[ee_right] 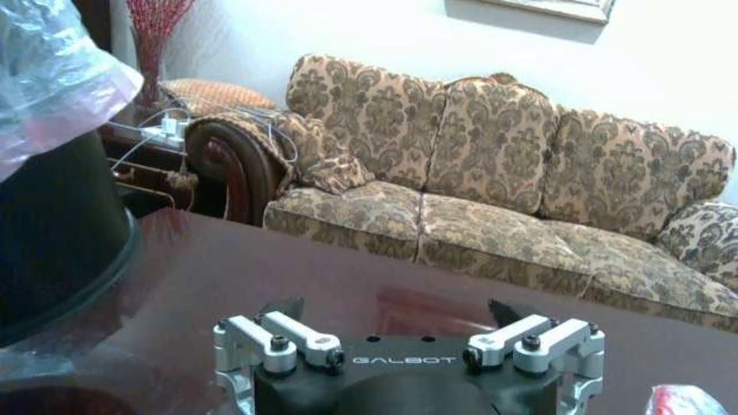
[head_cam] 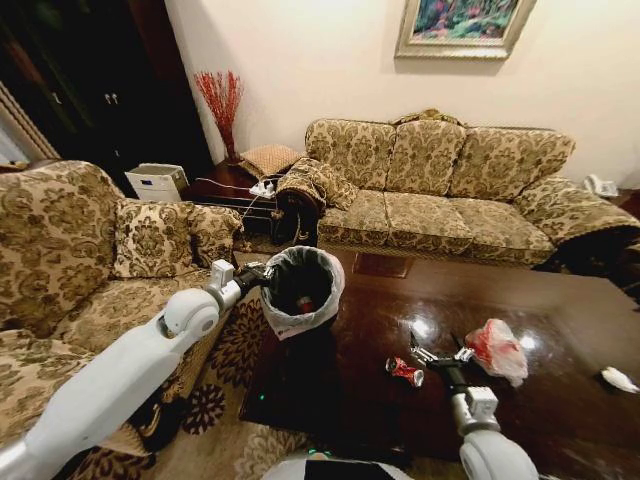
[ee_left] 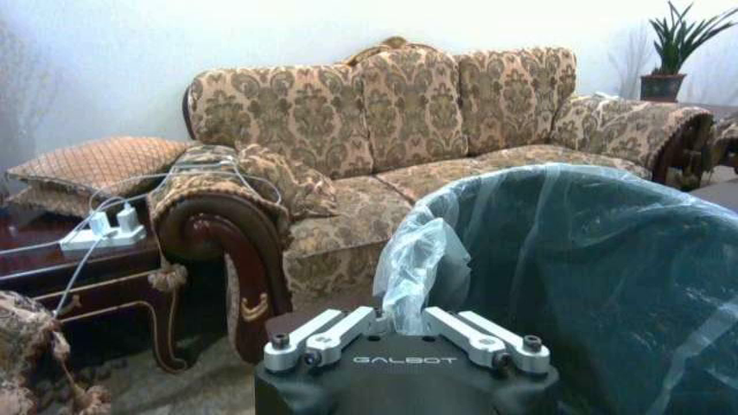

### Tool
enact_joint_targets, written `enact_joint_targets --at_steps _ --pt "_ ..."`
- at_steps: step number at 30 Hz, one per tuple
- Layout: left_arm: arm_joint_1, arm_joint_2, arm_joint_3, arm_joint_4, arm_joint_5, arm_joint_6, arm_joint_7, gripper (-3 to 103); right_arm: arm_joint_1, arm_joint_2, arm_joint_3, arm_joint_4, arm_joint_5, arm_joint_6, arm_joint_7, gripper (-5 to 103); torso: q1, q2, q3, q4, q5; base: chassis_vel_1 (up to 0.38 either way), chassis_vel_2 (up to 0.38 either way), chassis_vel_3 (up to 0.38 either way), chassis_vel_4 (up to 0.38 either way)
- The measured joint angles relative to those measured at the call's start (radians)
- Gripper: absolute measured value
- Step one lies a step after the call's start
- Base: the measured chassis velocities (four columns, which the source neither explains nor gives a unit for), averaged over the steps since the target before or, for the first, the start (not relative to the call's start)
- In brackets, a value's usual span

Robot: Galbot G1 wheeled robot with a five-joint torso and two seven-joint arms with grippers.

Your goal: Move to the front of the table and place the trash on the table into the trash bin.

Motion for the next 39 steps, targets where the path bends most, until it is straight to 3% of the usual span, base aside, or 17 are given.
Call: enact_joint_targets --at_steps 11,25,32,39 --pt "0.01 0.003 0.0 -0.006 0.002 0.001 -0.001 3 -0.004 0.006 0.0 0.006 -0.002 -0.002 -0.005 100 0.0 0.0 0.0 0.0001 0.0 0.029 -0.035 -0.034 0.034" --pt "0.037 -0.003 -0.009 -0.023 0.039 0.03 -0.006 3 0.01 0.014 -0.006 -0.017 0.037 0.015 0.023 100 -0.002 0.001 -0.001 0.0003 -0.0002 0.156 -0.167 -0.185 0.15" --pt "0.041 -0.001 -0.014 -0.025 0.044 0.031 -0.007 3 0.021 0.059 0.002 -0.059 0.015 0.036 0.07 100 0.002 -0.001 0.001 0.0 0.0001 -0.042 -0.016 -0.017 -0.04" --pt "0.044 -0.013 -0.01 -0.024 0.046 0.027 -0.008 3 0.042 0.072 0.019 -0.099 0.037 0.048 0.066 100 0.0 -0.001 0.0 -0.0002 0.0 -0.105 -0.06 -0.051 -0.091"
